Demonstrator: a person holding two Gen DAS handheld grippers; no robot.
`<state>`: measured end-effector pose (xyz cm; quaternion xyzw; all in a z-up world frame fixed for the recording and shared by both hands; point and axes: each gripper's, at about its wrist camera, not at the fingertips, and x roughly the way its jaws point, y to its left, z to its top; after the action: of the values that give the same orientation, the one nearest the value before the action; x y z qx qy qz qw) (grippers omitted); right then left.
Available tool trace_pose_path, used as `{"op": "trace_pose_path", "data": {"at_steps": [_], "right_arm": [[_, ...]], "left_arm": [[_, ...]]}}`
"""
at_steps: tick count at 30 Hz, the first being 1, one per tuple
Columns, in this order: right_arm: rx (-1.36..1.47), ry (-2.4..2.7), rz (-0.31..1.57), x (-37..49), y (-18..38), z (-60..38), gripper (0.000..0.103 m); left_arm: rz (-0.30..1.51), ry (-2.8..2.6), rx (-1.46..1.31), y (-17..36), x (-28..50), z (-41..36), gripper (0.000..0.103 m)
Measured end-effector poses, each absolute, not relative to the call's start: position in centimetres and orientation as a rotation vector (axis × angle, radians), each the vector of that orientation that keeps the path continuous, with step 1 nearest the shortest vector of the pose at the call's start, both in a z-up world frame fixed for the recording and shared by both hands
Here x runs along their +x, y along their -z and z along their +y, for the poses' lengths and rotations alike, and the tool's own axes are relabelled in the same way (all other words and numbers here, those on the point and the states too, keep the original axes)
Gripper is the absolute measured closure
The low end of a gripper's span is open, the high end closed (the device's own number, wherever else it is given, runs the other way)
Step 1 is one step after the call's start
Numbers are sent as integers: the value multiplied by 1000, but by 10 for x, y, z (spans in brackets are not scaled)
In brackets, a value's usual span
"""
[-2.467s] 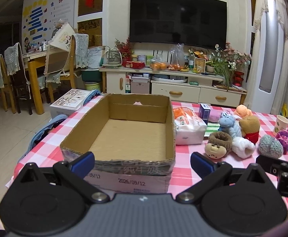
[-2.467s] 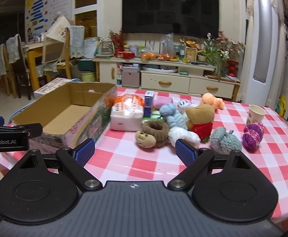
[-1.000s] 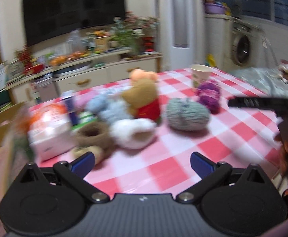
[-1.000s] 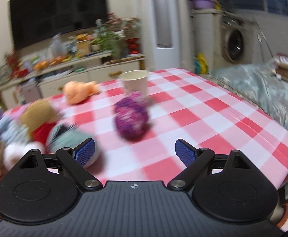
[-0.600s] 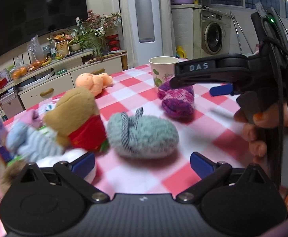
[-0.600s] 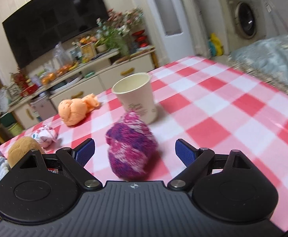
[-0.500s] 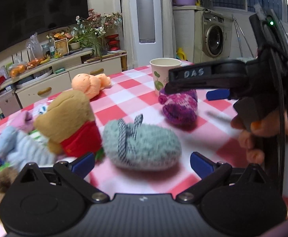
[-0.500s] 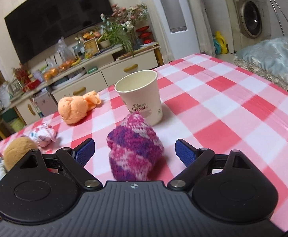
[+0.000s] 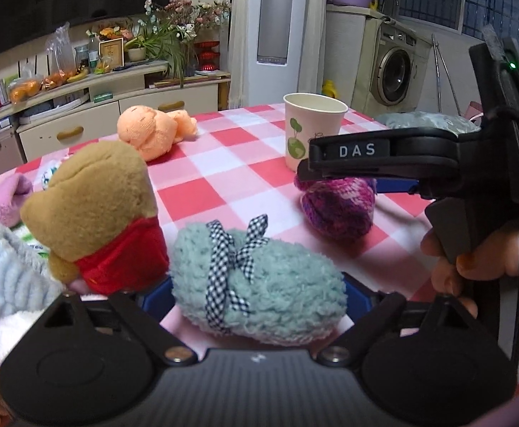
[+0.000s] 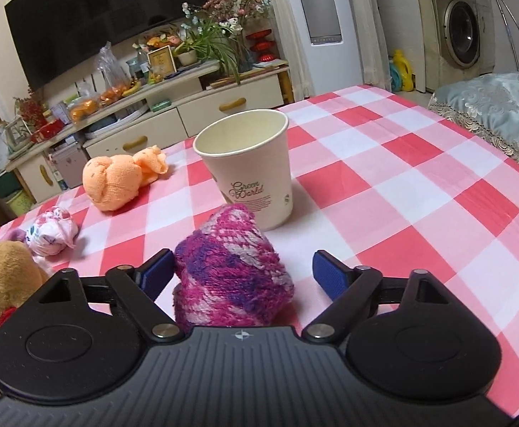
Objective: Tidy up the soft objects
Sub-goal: 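Grasp the purple knitted ball with the right tool while the left grasps the grey-green plush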
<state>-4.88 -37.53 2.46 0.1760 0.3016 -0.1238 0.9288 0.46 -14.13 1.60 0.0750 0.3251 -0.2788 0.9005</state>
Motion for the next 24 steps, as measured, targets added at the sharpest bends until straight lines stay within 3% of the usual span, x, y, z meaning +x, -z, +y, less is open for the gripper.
{"op": "trace_pose_path", "data": {"at_steps": [9,17,24], "right_arm": [[302,234,610,-42,-27,-367,35],[262,214,609,-41,-28,-359,48],[214,214,618,-42,-28,-347,50]], "left_arm": [[696,595,137,-20,4,-136,29],[713,588,109,-24,3,-126,30],[727,565,102,-28,3,-112,30]]}}
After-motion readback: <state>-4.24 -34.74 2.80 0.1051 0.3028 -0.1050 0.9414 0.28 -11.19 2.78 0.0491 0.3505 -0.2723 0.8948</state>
